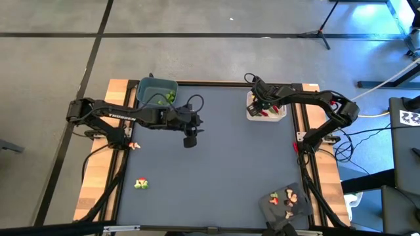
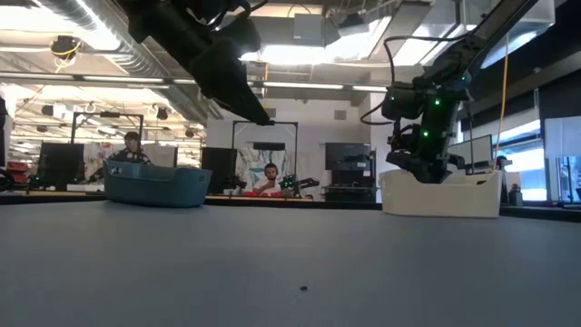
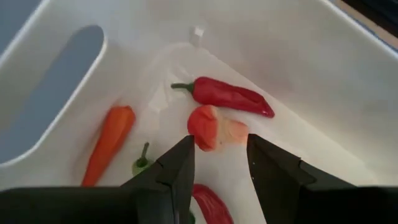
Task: Sort produce into baskets
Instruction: Put the brown mushroom into the black bin
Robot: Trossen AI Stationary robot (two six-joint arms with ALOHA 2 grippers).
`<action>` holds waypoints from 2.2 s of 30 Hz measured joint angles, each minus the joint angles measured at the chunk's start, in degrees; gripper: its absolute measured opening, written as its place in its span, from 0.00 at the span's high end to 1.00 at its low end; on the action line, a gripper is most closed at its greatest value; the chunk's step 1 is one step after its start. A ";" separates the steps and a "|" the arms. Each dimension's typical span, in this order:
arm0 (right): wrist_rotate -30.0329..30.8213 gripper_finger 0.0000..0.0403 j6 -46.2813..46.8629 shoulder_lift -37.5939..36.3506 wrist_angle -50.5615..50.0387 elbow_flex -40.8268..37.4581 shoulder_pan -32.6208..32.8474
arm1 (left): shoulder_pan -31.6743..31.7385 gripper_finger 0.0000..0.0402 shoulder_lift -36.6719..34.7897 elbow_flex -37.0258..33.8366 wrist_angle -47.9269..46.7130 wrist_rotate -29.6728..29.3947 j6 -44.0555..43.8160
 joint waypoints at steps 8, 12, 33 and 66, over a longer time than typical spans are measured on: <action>-0.18 0.63 -2.16 0.42 1.32 -0.02 0.00 | 0.00 0.55 0.00 0.00 0.19 -0.01 0.05; -4.91 0.63 -2.79 1.05 2.70 -0.02 -0.02 | 0.00 0.55 0.00 0.00 0.18 -0.02 0.78; -5.31 0.96 -4.63 5.84 5.80 0.13 -0.42 | 0.02 0.55 0.00 0.02 0.14 -0.02 1.92; -19.54 0.98 -3.67 -28.03 -9.72 -0.09 16.16 | -0.13 0.55 0.00 0.07 2.63 1.12 -0.32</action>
